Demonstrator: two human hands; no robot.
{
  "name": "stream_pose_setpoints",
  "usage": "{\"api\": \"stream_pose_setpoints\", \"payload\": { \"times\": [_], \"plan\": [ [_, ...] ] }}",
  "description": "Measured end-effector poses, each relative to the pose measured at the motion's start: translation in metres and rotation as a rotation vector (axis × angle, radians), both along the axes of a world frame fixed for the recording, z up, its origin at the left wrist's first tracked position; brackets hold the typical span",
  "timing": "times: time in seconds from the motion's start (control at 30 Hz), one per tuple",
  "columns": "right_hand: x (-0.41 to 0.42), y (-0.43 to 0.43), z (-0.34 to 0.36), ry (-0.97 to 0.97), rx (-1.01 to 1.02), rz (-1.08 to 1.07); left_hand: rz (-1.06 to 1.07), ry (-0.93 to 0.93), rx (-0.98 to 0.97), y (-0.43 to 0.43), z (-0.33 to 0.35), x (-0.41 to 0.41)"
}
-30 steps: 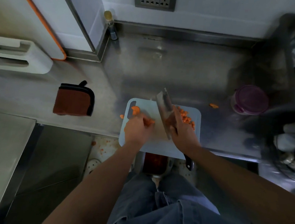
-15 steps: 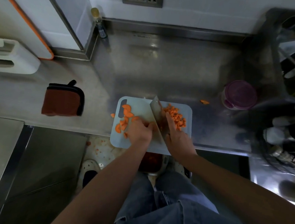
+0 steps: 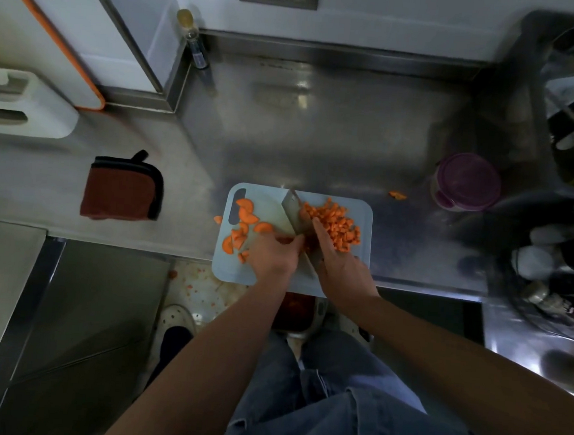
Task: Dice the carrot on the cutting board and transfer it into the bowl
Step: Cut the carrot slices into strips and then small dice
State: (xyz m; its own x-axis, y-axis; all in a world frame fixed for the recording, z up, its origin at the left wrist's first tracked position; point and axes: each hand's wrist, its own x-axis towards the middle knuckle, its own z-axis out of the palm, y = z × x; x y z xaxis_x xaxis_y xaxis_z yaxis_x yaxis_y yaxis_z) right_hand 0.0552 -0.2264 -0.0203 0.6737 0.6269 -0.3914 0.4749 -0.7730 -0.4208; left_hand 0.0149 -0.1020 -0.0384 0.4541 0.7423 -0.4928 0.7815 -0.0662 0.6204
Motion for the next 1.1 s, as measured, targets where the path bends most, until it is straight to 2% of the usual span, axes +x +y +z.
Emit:
{"api": "stream_pose_setpoints", "payload": {
  "times": [0.1,0.27,0.7,0.93,1.1],
  "plan": [
    [0.001,0.001,0.002,-0.016,0.017,-0.018,-0.053,0.001,0.013,0.002,-0.004,-0.003],
    [0.006,-0.001,0.008,0.001,0.015,-0.056,-0.016,-0.013,-0.018,0.002,-0.006,-0.005],
    [0.008,0.002,0.022,-0.014,0.037,0.019,0.056,0.027,-0.087,0.001,-0.007,-0.001],
    [0.001,0.003,0.027,-0.024,-0.065,0.096,0.128,0.009,-0.142,0.0,-0.01,0.002],
    [0.003,0.006,0.02,0.049,-0.084,0.091,0.154,-0.006,-0.154,-0.001,-0.009,0.003]
  ]
}}
